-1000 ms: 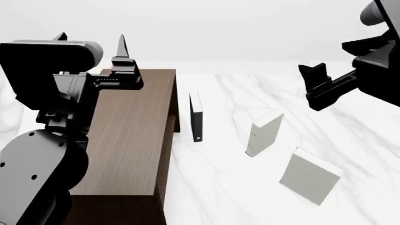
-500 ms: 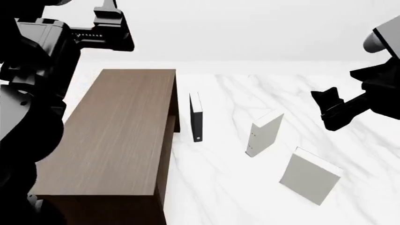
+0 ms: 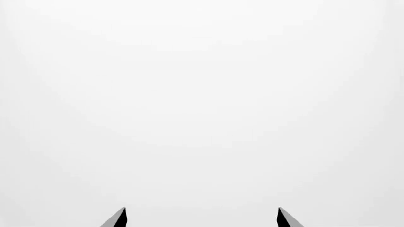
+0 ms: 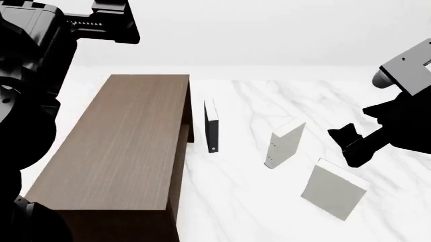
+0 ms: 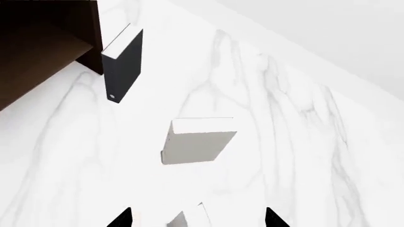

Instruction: Pick up the book on the right and place it under the cabinet shelf.

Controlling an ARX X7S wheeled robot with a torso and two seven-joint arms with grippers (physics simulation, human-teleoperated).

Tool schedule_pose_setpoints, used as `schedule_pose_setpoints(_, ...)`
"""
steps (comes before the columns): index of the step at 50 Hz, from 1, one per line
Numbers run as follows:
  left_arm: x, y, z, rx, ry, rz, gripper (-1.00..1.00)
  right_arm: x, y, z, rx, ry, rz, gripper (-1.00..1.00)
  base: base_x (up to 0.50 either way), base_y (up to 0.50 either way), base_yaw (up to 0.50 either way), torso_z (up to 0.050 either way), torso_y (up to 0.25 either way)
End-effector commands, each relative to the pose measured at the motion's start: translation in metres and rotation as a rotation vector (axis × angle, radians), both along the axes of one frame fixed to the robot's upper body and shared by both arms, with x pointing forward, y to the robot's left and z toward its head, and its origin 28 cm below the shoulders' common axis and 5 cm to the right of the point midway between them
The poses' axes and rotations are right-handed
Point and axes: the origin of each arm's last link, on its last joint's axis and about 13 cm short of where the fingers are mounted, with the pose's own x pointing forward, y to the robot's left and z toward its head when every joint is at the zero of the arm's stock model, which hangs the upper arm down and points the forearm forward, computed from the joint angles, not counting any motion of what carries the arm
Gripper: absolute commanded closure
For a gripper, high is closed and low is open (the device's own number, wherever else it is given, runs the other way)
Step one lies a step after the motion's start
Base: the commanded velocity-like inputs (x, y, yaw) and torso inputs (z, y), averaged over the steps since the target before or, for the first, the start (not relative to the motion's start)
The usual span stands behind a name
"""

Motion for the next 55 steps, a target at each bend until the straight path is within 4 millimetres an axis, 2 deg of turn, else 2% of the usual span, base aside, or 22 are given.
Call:
schedule_pose_setpoints(1, -0.002, 0.000, -0.001, 0.009, -0.003, 0.003, -1.00, 0.003, -0.003, -0.013, -0.020, 0.084, 0.017, -1.00, 0.00, 0.00, 0.00, 0.000, 0.000)
schedule_pose_setpoints(31, -0.002, 0.001, -0.007, 0.007, 0.005, -0.006, -1.00, 0.006, -0.010, -0.036, -0.054, 0.146, -0.026, -1.00, 0.00, 0.00, 0.00, 0.000, 0.000)
schedule_pose_setpoints(55, -0.003, 0.000, -0.010, 0.021, 0.008, -0.034, -1.00, 0.007, -0.022, -0.070, -0.060, 0.187, -0.079, -1.00, 0.00, 0.00, 0.00, 0.000, 0.000)
